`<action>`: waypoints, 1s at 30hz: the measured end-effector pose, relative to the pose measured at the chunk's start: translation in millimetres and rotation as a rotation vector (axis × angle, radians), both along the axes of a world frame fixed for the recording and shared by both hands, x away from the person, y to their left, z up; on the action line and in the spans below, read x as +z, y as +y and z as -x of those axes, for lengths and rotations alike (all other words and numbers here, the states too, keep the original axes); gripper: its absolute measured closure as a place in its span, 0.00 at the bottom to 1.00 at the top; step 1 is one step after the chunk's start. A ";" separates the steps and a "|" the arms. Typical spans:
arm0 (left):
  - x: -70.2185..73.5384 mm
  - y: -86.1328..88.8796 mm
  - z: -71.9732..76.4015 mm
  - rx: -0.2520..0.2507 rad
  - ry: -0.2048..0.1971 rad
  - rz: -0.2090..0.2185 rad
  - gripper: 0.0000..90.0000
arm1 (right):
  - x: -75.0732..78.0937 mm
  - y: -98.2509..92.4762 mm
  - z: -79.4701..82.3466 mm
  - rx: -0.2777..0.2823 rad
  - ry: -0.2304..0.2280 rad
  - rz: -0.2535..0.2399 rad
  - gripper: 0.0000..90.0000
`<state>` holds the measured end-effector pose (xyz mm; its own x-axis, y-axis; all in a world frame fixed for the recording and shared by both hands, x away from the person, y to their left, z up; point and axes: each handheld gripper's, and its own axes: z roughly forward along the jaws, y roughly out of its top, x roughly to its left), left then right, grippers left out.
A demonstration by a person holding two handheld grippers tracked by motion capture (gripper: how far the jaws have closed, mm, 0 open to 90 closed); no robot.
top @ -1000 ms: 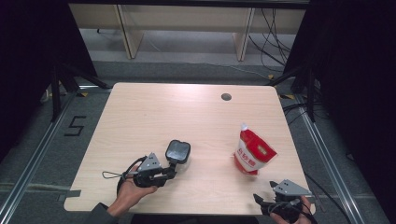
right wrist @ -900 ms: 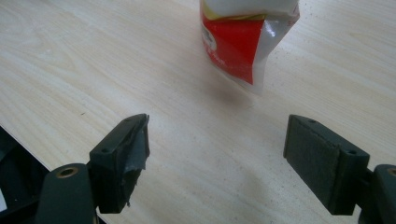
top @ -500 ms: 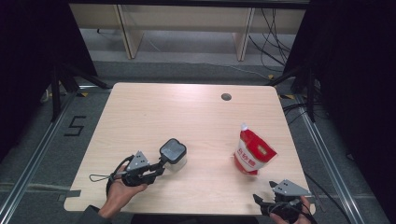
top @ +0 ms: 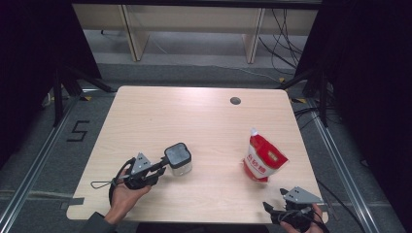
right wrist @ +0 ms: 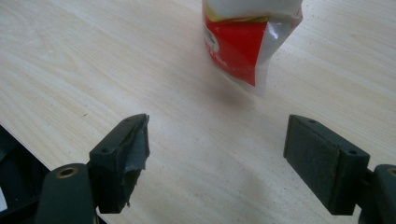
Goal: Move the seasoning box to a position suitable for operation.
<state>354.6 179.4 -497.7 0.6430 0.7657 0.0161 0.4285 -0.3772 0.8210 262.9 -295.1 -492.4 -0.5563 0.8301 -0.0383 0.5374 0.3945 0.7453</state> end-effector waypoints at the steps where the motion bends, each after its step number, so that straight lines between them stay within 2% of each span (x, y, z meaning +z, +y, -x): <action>1: -1.4 -1.3 -1.5 0.004 -0.008 0.034 0.81 | 0.1 0.5 -0.1 -0.004 -0.004 -0.007 0.26; 2: -0.3 1.7 -2.8 -0.015 -0.008 -0.003 0.81 | 0.4 0.7 0.0 -0.012 -0.003 -0.009 0.26; 4: -0.6 2.2 -4.7 -0.019 -0.010 -0.003 0.81 | 0.2 0.8 0.3 -0.011 -0.001 -0.012 0.26; 5: -1.9 -0.2 -5.4 -0.009 -0.020 0.029 0.82 | -0.1 0.4 0.0 0.001 -0.006 -0.006 0.26; 6: -1.7 1.3 -6.7 -0.018 -0.021 0.013 0.82 | -0.2 -0.5 -0.6 0.005 -0.024 0.010 0.26; 7: -2.1 1.0 -7.3 -0.015 -0.021 0.019 0.82 | 0.5 0.8 -0.1 -0.008 -0.003 -0.007 0.26; 11: -2.7 0.4 -9.0 -0.035 -0.029 0.018 0.82 | -0.5 0.6 0.3 -0.001 -0.016 -0.002 0.26; 12: -3.1 0.1 -9.8 -0.043 -0.028 0.011 0.82 | 0.5 1.2 0.1 -0.009 0.005 -0.018 0.26; 13: -1.9 1.0 -10.2 -0.061 -0.036 -0.013 0.82 | 0.5 0.9 -0.2 -0.013 -0.002 -0.010 0.26; 14: -2.8 -0.4 -11.3 -0.062 -0.047 0.007 0.82 | 0.5 0.6 -0.3 -0.009 0.000 -0.005 0.26; 16: -3.1 -0.6 -11.4 -0.069 -0.051 0.004 0.82 | 0.1 0.9 0.0 0.001 0.002 -0.013 0.26; 17: -3.1 -0.6 -11.4 -0.069 -0.051 0.004 0.82 | 0.5 1.5 0.6 -0.011 0.012 -0.024 0.26; 18: -2.5 -0.9 -10.1 -0.076 -0.041 -0.008 0.82 | 0.6 0.8 -0.2 -0.009 -0.005 -0.012 0.26; 21: -3.1 -4.2 -9.0 -0.085 -0.039 0.013 0.82 | 0.5 0.7 0.1 -0.008 0.000 -0.009 0.26; 22: -3.0 -6.3 -7.3 -0.102 -0.040 0.008 0.82 | 0.6 2.5 1.7 -0.020 0.019 -0.029 0.26; 23: -3.3 -8.4 -6.4 -0.104 -0.045 0.013 0.82 | 0.7 0.8 -0.1 -0.011 -0.006 -0.012 0.26; 24: -3.8 -10.2 -5.3 -0.097 -0.041 0.026 0.82 | 0.5 0.7 -0.3 -0.011 -0.004 -0.011 0.26; 27: -2.5 -11.6 -2.8 -0.119 -0.043 0.009 0.82 | 0.3 0.3 -0.1 0.000 -0.008 -0.007 0.26; 28: -2.7 -13.5 -2.6 -0.132 -0.053 0.015 0.82 | 0.6 0.4 -0.3 -0.011 -0.005 -0.011 0.26; 30: -3.4 -17.2 -0.4 -0.135 -0.037 0.032 0.82 | 0.5 0.4 -0.5 -0.011 -0.002 -0.011 0.26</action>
<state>354.9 162.2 -501.2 0.7395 0.6729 0.0188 0.3449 -0.4027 0.8479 263.4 -294.8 -491.8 -0.5470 0.8366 -0.0305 0.5401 0.3805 0.7506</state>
